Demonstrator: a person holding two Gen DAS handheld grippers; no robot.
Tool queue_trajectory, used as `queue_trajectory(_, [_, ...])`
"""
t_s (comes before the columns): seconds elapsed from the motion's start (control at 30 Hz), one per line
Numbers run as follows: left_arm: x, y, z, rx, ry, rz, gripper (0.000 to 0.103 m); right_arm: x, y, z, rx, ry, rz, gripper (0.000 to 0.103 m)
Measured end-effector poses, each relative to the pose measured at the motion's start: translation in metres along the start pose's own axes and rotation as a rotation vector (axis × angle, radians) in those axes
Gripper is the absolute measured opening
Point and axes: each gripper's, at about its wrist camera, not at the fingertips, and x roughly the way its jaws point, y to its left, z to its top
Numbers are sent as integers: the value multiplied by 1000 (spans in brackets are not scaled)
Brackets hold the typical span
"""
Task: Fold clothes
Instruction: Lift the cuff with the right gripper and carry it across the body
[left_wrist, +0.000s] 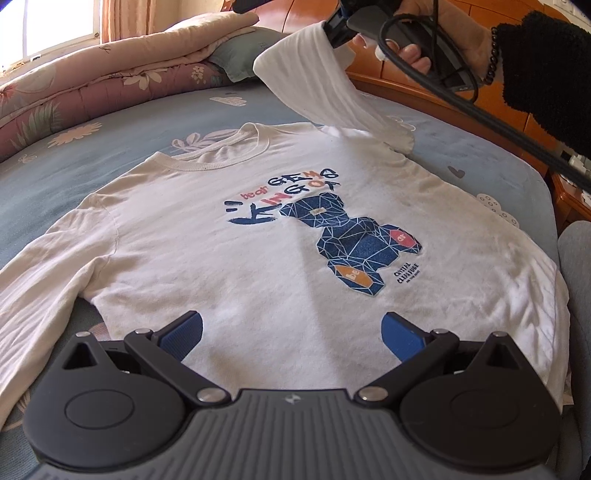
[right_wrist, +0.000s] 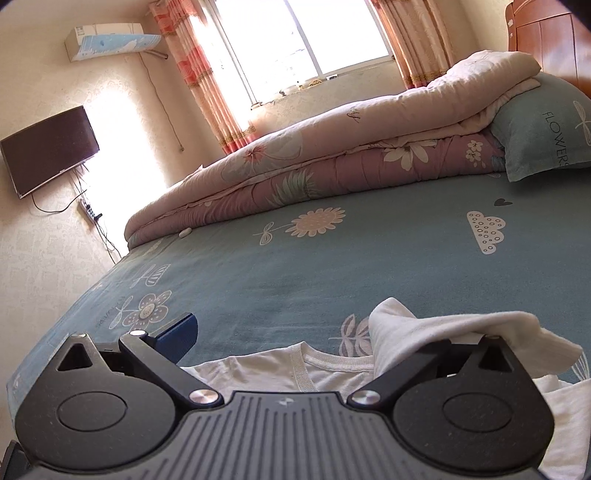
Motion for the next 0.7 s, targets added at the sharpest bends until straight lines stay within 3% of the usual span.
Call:
queue_trajectory(0.23, [-5, 12, 0, -40, -10, 29, 102, 35, 21, -16, -114, 180, -31, 103])
queue_trajectory(0.7, [-1, 23, -5, -64, 13, 51, 102, 84, 60, -61, -275, 180, -213, 103])
